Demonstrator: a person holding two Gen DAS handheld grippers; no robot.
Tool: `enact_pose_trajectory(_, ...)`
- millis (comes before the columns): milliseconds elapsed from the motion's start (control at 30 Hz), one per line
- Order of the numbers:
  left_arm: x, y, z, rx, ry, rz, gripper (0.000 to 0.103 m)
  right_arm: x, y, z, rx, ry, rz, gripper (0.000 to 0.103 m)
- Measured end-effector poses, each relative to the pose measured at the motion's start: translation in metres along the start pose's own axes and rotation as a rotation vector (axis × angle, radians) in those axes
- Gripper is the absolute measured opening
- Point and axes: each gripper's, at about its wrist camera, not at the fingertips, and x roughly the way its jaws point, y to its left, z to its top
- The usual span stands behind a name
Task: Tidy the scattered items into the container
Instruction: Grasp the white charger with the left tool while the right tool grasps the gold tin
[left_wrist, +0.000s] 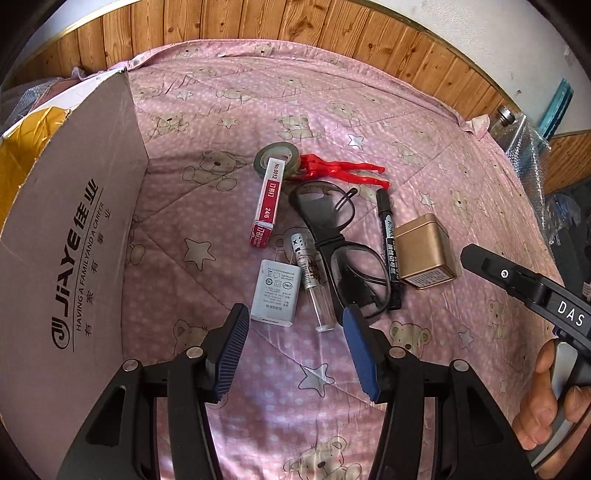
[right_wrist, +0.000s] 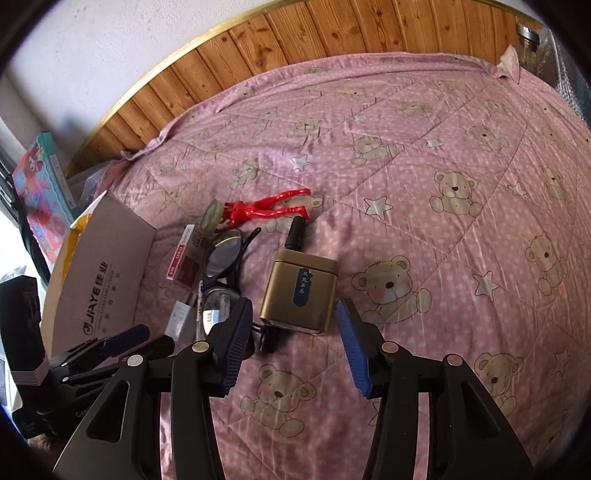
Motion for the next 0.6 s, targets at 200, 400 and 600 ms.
enact_pose_trajectory(200,0.025,0.007,0.002,-0.012,0.037,0.014,0.055,0.023,-0.004,0.009,-0.002,0.023,-0.004,0.059)
enact_pose_trajectory(400,0.039,0.019,0.002,-0.034,0.014,0.022,0.055,0.042,-0.001,0.014,-0.020,0.053,0.005,0.060)
enact_pose_trajectory(600,0.044,0.014,0.010,0.006,0.012,0.025,0.032,0.046,-0.002,0.014,-0.014,0.047,-0.001,0.056)
